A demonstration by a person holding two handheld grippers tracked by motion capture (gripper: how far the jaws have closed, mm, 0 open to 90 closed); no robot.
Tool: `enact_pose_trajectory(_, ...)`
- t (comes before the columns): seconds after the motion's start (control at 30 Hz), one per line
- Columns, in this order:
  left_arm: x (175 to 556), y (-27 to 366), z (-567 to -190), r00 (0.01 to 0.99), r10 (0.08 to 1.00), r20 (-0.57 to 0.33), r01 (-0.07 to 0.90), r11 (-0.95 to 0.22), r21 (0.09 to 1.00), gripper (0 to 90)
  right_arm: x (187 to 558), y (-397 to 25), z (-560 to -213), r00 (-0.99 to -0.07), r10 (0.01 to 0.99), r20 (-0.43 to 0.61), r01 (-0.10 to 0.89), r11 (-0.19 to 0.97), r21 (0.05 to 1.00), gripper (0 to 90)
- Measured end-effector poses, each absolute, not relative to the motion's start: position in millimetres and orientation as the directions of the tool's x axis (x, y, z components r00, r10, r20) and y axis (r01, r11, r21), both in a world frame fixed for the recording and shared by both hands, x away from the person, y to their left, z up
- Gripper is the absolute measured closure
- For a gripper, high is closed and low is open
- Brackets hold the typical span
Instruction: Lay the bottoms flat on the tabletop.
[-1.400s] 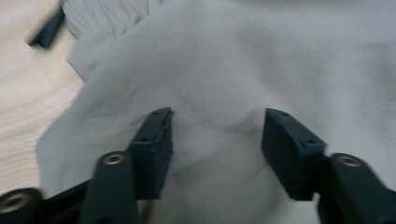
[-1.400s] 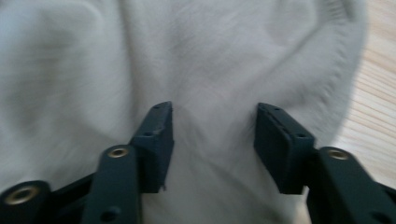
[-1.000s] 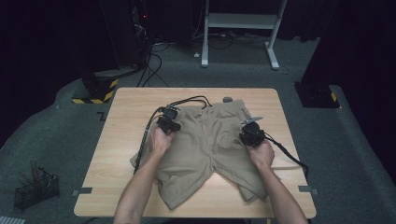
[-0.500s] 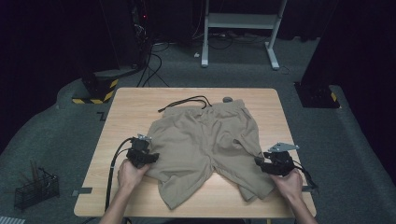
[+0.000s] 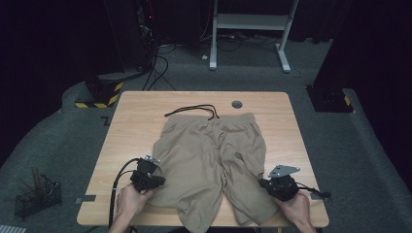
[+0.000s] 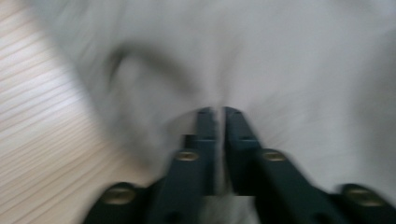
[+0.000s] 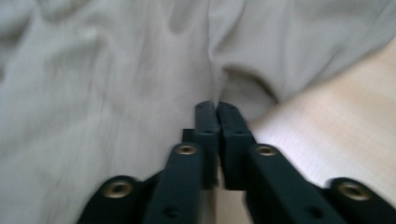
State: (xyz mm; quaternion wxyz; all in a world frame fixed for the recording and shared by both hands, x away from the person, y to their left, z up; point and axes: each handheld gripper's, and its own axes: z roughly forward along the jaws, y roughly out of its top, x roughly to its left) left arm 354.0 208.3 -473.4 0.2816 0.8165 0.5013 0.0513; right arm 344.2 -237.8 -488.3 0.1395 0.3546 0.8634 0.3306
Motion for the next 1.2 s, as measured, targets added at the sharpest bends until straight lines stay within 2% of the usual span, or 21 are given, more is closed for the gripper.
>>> enact_pose_trajectory(0.13, 395, 197, -467, 0.439, 0.885, -0.154, 0.780, -0.291, 0.554, 47.9, 377, -232, -470, -0.649, 0.761, -0.005, 0.521, 0.449, 0.726, 56.2)
enact_pose_trajectory(0.23, 427, 178, -479, 0.428, 0.898, -0.106, 0.777, -0.305, 0.551, 46.3, 415, -223, -475, -0.606, 0.796, 0.000, 0.568, 0.433, 0.700, 51.6)
enact_pose_trajectory(0.3, 444, 170, -491, 0.414, 0.905, -0.101, 0.791, -0.302, 0.532, 46.3, 435, -218, -482, -0.579, 0.816, -0.008, 0.602, 0.434, 0.671, 54.6)
enact_pose_trajectory(0.37, 456, 165, -499, 0.398, 0.915, -0.065, 0.785, -0.303, 0.540, 46.5, 453, -212, -491, -0.568, 0.823, -0.028, 0.622, 0.451, 0.640, 68.4)
enact_pose_trajectory(0.47, 473, 163, -501, 0.371, 0.928, -0.023, 0.777, -0.297, 0.555, 51.5, 477, -204, -502, -0.563, 0.823, -0.073, 0.644, 0.493, 0.585, 88.3)
enact_pose_trajectory(0.5, 480, 163, -501, 0.371, 0.928, 0.013, 0.766, -0.314, 0.561, 52.3, 485, -204, -504, -0.560, 0.823, -0.090, 0.632, 0.495, 0.596, 89.7)
enact_pose_trajectory(0.63, 513, 163, -500, 0.319, 0.948, -0.003, 0.797, -0.266, 0.542, 48.4, 525, -202, -503, -0.493, 0.866, -0.088, 0.677, 0.445, 0.586, 89.5)
enact_pose_trajectory(0.7, 520, 163, -497, 0.307, 0.952, 0.000, 0.814, -0.262, 0.518, 44.0, 539, -205, -501, -0.465, 0.881, -0.090, 0.694, 0.426, 0.580, 79.2)
enact_pose_trajectory(0.73, 516, 164, -492, 0.313, 0.950, 0.002, 0.798, -0.264, 0.543, 42.5, 538, -207, -497, -0.458, 0.883, -0.103, 0.687, 0.425, 0.589, 76.2)
enact_pose_trajectory(0.83, 482, 173, -476, 0.390, 0.920, -0.031, 0.719, -0.283, 0.635, 42.2, 508, -223, -476, -0.483, 0.870, -0.097, 0.600, 0.409, 0.687, 66.5)
enact_pose_trajectory(0.93, 447, 183, -470, 0.463, 0.885, -0.053, 0.683, -0.318, 0.658, 40.7, 456, -247, -458, -0.497, 0.856, -0.143, 0.523, 0.427, 0.737, 60.3)
enact_pose_trajectory(0.97, 435, 186, -471, 0.478, 0.876, -0.066, 0.683, -0.323, 0.655, 40.0, 438, -257, -453, -0.501, 0.856, -0.131, 0.511, 0.414, 0.753, 58.3)
enact_pose_trajectory(1.1, 400, 197, -486, 0.497, 0.864, -0.080, 0.690, -0.338, 0.640, 38.8, 368, -286, -448, -0.510, 0.851, -0.122, 0.496, 0.407, 0.767, 55.6)
enact_pose_trajectory(1.2, 392, 203, -503, 0.473, 0.874, -0.107, 0.716, -0.311, 0.625, 38.5, 328, -289, -462, -0.548, 0.830, -0.105, 0.513, 0.432, 0.742, 55.1)
